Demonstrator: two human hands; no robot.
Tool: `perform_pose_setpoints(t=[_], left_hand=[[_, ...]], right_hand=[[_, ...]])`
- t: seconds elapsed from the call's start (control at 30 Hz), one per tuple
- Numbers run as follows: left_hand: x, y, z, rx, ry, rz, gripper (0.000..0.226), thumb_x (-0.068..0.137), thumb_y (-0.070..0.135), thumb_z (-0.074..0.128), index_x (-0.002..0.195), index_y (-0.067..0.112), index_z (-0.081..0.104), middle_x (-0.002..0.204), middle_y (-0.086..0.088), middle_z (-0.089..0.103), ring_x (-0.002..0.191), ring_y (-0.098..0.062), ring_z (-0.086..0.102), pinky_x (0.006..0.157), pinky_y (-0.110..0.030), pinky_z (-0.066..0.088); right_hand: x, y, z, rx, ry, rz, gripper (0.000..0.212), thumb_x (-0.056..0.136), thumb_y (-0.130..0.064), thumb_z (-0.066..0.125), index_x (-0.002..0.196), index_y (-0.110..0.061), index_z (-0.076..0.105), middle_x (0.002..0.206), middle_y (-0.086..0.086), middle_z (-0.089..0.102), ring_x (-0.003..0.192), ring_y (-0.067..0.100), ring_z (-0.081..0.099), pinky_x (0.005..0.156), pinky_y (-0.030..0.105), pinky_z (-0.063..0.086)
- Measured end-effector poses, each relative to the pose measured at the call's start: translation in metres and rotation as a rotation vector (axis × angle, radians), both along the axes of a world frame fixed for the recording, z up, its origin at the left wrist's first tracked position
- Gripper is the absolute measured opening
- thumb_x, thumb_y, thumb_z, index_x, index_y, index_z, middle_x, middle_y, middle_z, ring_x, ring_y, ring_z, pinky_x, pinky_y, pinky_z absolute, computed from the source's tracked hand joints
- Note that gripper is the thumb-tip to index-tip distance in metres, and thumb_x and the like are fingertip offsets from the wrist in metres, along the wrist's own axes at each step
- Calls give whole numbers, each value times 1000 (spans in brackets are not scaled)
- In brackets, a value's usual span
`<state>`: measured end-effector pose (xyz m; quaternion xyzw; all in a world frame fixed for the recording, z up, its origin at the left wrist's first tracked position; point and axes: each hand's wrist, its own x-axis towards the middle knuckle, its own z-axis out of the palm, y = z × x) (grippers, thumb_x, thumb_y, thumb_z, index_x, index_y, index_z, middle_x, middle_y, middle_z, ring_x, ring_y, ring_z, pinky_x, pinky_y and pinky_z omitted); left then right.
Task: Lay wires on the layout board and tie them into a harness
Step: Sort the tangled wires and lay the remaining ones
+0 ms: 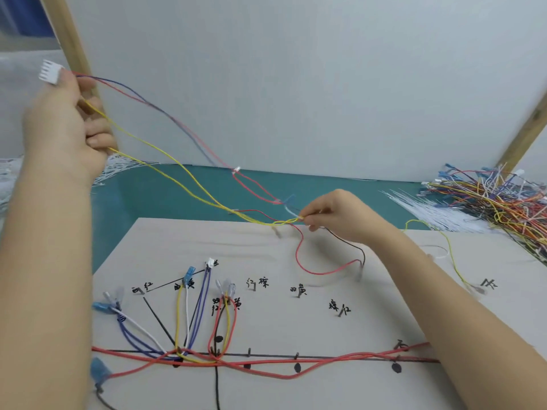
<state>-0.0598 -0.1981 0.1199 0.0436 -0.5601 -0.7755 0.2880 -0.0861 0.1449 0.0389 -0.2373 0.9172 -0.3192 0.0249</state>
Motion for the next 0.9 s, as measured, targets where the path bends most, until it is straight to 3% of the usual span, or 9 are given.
perform_pose_setpoints(t=[0.1, 0.23, 0.33, 0.43, 0.57, 0.7, 0.8, 0.9], left_hand=[[-2, 12, 3, 6, -41, 64, 30, 99, 43, 32, 81, 27, 48, 53, 13, 38, 36, -2, 19, 35, -14, 12], [-2, 7, -2, 53, -46, 100, 30, 100, 41, 32, 77, 24, 43, 45, 13, 36, 34, -3, 17, 34, -14, 10], [-5, 3, -9, 117, -82, 65, 32, 100, 42, 32, 76, 24, 44, 45, 13, 35, 34, -2, 17, 35, -14, 8], [-12, 10, -15, 76, -141, 39, 33, 100, 43, 33, 74, 25, 46, 55, 12, 36, 33, -2, 17, 35, -15, 8], [-13, 20, -18, 49, -165, 93, 32, 100, 40, 34, 74, 25, 46, 65, 10, 35, 35, -2, 18, 35, -15, 10], [-11, 45, -16, -87, -176, 145, 26, 100, 34, 34, 80, 26, 49, 71, 8, 49, 40, -5, 36, 38, -14, 23], [-7, 80, -14, -203, -181, -27, 20, 99, 24, 38, 84, 27, 50, 79, 5, 60, 37, -5, 39, 37, -12, 27], [-2, 114, -15, -408, -234, -261, 18, 95, 13, 44, 88, 25, 55, 72, 4, 53, 34, -4, 29, 36, -10, 21]], right_hand=[[-6, 10, 0, 12, 25, -50, 29, 88, -11, 60, 74, -35, 66, 60, -17, 65, 54, -10, 55, 50, 8, 38], [-9, 18, 3, 143, 100, -24, 19, 87, -8, 60, 94, -26, 66, 75, -13, 63, 64, -8, 56, 57, 8, 38], [-9, 24, 7, 167, 114, 34, 23, 85, -6, 61, 89, -29, 62, 82, -9, 66, 79, 8, 60, 67, 8, 40], [-10, 32, 7, 229, 69, 48, 25, 85, -5, 60, 82, -29, 63, 81, -8, 65, 80, 10, 58, 67, 3, 37], [-8, 40, 4, 132, 16, -13, 29, 81, -5, 60, 72, -32, 59, 81, -8, 66, 82, 10, 61, 68, 11, 41], [-8, 32, 0, 152, 21, -29, 25, 73, -4, 54, 64, -28, 53, 68, -8, 58, 68, 15, 53, 66, 27, 45], [-8, 23, -1, 62, 7, -27, 21, 75, -5, 53, 66, -24, 54, 53, -19, 52, 51, 0, 43, 56, 20, 38], [-7, 21, 5, -113, -61, -11, 24, 84, -5, 55, 74, -25, 64, 58, -19, 57, 55, 3, 47, 60, 18, 42]])
